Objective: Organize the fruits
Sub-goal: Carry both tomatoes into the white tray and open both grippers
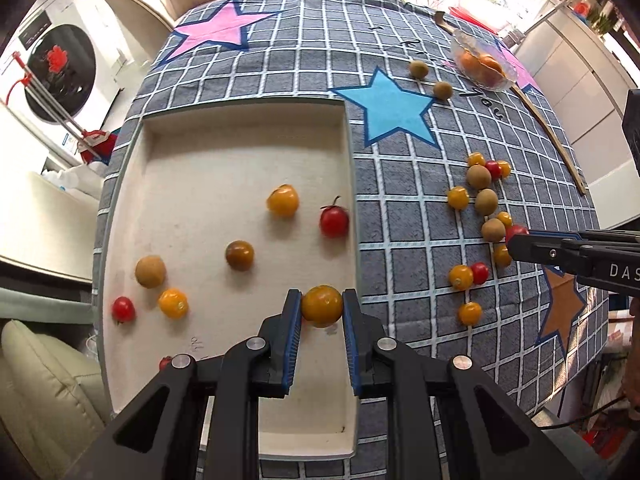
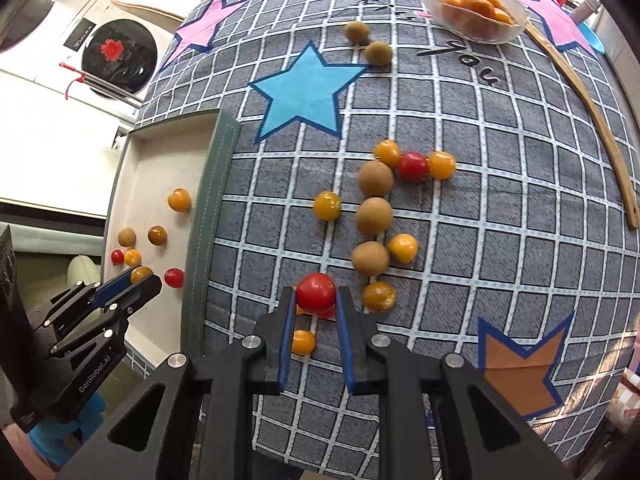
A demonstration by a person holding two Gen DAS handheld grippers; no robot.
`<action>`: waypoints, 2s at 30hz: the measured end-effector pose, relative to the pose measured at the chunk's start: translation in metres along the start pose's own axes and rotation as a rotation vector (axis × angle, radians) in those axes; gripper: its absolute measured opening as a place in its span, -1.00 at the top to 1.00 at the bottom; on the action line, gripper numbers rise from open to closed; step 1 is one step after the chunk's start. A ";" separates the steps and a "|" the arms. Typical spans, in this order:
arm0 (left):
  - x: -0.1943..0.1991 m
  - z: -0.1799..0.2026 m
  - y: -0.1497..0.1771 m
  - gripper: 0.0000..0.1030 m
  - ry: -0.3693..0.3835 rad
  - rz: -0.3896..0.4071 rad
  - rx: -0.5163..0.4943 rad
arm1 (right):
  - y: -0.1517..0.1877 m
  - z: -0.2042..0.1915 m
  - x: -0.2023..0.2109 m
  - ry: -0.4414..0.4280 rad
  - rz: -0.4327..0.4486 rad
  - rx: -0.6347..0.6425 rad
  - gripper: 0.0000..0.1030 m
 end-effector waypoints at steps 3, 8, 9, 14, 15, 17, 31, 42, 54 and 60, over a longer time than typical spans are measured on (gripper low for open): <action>0.000 -0.022 0.011 0.58 -0.013 -0.004 0.050 | -0.005 -0.023 -0.004 0.001 -0.009 0.051 0.58; -0.008 -0.051 0.029 0.58 -0.032 -0.023 0.117 | -0.012 -0.062 -0.015 -0.001 -0.033 0.142 0.58; -0.010 -0.056 0.033 0.58 -0.035 -0.027 0.129 | -0.014 -0.070 -0.018 -0.001 -0.039 0.160 0.58; -0.024 -0.071 0.046 0.58 -0.044 -0.056 0.176 | -0.022 -0.106 -0.039 -0.006 -0.076 0.225 0.58; -0.027 -0.073 0.047 0.58 -0.046 -0.062 0.183 | -0.024 -0.111 -0.043 -0.006 -0.084 0.233 0.58; -0.033 -0.076 0.049 0.58 -0.050 -0.071 0.188 | -0.027 -0.121 -0.053 -0.001 -0.097 0.251 0.58; -0.046 -0.071 0.048 0.58 -0.070 -0.078 0.176 | -0.041 -0.150 -0.109 0.071 -0.175 0.294 0.58; -0.045 -0.061 0.049 0.57 -0.093 -0.087 0.144 | -0.045 -0.153 -0.112 0.065 -0.177 0.280 0.53; -0.033 -0.056 0.053 -0.39 -0.143 -0.080 0.092 | -0.054 -0.151 -0.070 -0.024 -0.091 0.225 -0.55; -0.018 -0.042 0.042 -0.39 -0.151 -0.054 0.044 | -0.056 -0.122 -0.038 -0.023 -0.030 0.146 -0.58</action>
Point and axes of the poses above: each gripper's, at about its wrist camera, not at the fingertips, and x roughly against the way its jaws point, z to its right, y to its underside, the point moved 3 cm from there along -x, roughly the way its jaws point, and after that the axes turned 7 degrees about -z, right-handed, at the moved point
